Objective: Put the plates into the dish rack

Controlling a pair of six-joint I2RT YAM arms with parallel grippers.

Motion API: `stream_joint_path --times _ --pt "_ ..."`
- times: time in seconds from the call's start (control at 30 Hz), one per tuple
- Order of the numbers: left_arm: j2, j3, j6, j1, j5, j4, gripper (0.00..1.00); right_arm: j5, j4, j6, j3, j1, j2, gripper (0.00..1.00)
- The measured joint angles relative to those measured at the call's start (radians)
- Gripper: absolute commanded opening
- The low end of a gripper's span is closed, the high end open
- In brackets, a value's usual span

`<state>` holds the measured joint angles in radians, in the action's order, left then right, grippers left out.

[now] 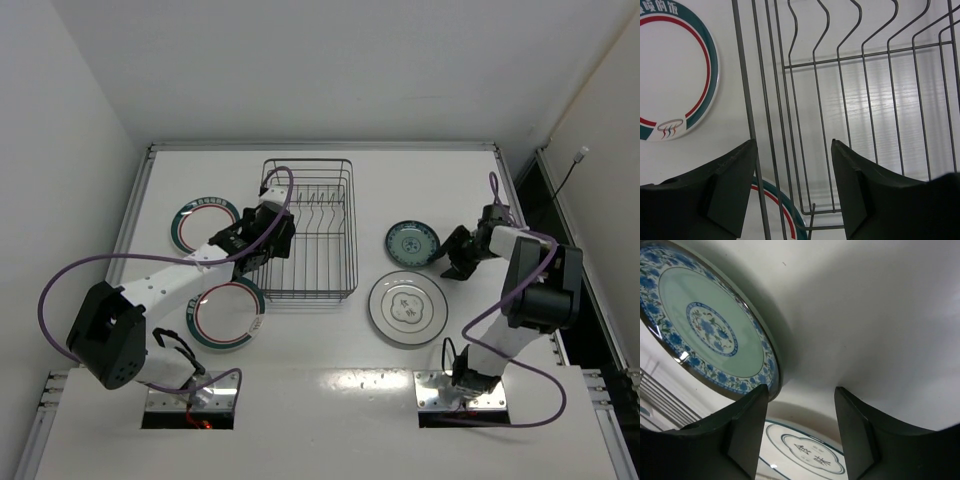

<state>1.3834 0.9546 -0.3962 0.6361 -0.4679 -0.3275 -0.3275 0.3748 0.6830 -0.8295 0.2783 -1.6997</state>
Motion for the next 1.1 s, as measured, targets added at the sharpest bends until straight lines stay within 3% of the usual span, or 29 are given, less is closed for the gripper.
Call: stream_joint_path --times 0.2,0.27,0.47,0.67,0.87,1.1 --pt "0.000 0.000 0.000 0.000 0.000 0.000 0.58 0.010 0.039 -0.019 -0.112 -0.008 -0.095 0.31" --pt "0.000 0.000 0.000 0.000 0.000 0.000 0.58 0.017 0.060 -0.031 -0.168 -0.016 -0.130 0.30" --pt "0.000 0.000 0.000 0.000 0.000 0.000 0.58 0.028 0.115 -0.068 -0.286 -0.047 -0.206 0.00" --pt "-0.001 0.000 0.000 0.000 -0.015 0.000 0.58 0.022 0.114 -0.071 -0.272 -0.054 -0.179 0.00" --pt "-0.033 0.000 -0.009 0.000 -0.093 -0.017 0.59 0.133 0.137 -0.068 -0.264 -0.071 0.053 0.00" --pt "-0.066 0.000 -0.034 0.000 -0.193 -0.040 0.59 0.331 0.183 -0.053 -0.482 -0.214 0.232 0.00"
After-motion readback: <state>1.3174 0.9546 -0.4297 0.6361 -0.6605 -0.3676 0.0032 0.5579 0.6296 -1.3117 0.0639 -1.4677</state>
